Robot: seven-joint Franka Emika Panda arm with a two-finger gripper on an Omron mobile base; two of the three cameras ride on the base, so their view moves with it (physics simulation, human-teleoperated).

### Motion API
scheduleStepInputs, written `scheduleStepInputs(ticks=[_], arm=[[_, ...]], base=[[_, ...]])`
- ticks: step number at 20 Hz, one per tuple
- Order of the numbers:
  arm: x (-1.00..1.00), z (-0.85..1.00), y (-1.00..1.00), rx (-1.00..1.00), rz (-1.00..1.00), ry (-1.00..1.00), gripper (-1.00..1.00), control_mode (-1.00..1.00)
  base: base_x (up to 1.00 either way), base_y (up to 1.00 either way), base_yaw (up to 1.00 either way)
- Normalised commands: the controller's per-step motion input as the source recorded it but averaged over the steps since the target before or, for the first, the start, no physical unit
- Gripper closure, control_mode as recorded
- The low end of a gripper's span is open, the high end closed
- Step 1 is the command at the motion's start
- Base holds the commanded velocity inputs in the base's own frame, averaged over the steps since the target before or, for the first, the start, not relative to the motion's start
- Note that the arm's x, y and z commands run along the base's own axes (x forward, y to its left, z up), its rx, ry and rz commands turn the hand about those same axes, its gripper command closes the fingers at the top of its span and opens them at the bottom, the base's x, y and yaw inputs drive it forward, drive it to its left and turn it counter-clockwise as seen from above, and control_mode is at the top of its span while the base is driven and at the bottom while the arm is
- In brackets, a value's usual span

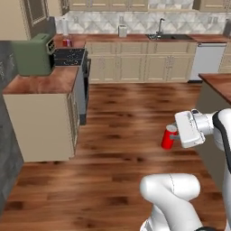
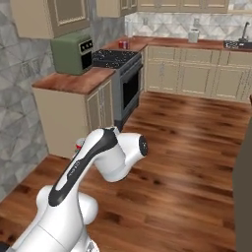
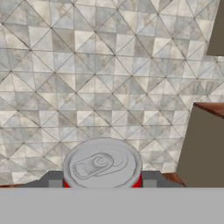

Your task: Four empty soda cans are scattered around the kitchen. Gather all the cans and cluster them next to the stove for recycling.

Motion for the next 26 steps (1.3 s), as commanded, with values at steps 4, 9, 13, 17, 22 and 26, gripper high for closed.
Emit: scheduleStepInputs(ticks=[4,9,13,17,22,26], arm=[[0.0,0.0,0.0,0.0,0.0,0.0,1.0,1.0],[0.0,0.0,0.0,0.0,0.0,0.0,1.0,1.0],[0.0,0.0,0.0,0.0,0.0,0.0,1.0,1.0],[0.0,0.0,0.0,0.0,0.0,0.0,1.0,1.0],[0.0,0.0,0.0,0.0,0.0,0.0,1.0,1.0],[0.0,0.0,0.0,0.0,0.0,0.0,1.0,1.0]], base=[[0.96,0.01,-0.01],[0.91,0.01,-0.01],[0.84,0.01,-0.01],[0.79,0.0,-0.02],[0.78,0.0,-0.01],[0.83,0.0,0.0]])
